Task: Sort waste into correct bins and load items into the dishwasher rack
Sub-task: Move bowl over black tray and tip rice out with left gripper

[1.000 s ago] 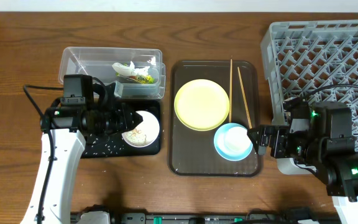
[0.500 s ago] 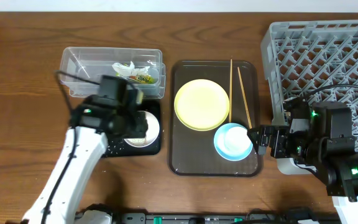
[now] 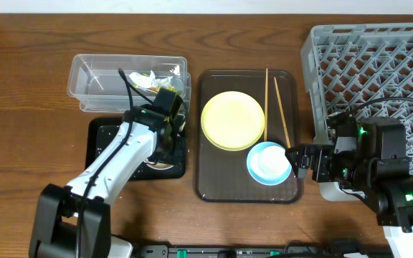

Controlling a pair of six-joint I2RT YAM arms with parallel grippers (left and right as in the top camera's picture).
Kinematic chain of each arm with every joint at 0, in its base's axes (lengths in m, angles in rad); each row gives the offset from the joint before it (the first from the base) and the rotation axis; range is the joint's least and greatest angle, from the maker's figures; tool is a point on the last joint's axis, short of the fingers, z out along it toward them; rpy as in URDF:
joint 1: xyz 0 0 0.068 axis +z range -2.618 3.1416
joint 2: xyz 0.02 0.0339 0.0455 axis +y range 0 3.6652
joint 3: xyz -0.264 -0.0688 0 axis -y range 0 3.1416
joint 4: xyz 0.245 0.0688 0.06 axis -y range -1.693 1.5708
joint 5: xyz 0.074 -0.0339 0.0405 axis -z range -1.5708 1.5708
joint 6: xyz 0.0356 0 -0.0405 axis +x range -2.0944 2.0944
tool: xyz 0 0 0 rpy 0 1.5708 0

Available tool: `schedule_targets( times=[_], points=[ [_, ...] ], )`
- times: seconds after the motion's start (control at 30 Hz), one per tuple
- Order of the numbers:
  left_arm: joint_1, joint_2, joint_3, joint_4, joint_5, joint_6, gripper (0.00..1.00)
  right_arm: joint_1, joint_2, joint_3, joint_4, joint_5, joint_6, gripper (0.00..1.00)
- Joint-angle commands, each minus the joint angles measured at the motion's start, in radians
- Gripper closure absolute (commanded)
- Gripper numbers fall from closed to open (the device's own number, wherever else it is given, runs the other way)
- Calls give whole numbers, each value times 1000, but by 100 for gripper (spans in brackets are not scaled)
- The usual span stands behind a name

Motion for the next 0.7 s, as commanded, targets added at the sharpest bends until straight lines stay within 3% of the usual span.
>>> schedule_targets(
  times=[0.0, 0.4, 0.5, 0.63, 0.67],
  points=[
    [-18, 12, -1, -7, -5, 21, 64, -18, -2, 16, -2, -4, -13, 1],
    [-27, 12, -132, 122, -29, 32, 64, -18, -2, 16, -1, -4, -13, 1],
    [-27, 10, -131, 139, -66, 16, 73, -18, -2, 16, 0, -4, -13, 1],
    [-27, 9, -111, 143, -65, 1, 93, -18, -2, 16, -1, -4, -13, 1],
    [-27, 7, -103, 137, -65, -11, 94, -18, -2, 16, -1, -4, -13, 1]
  ],
)
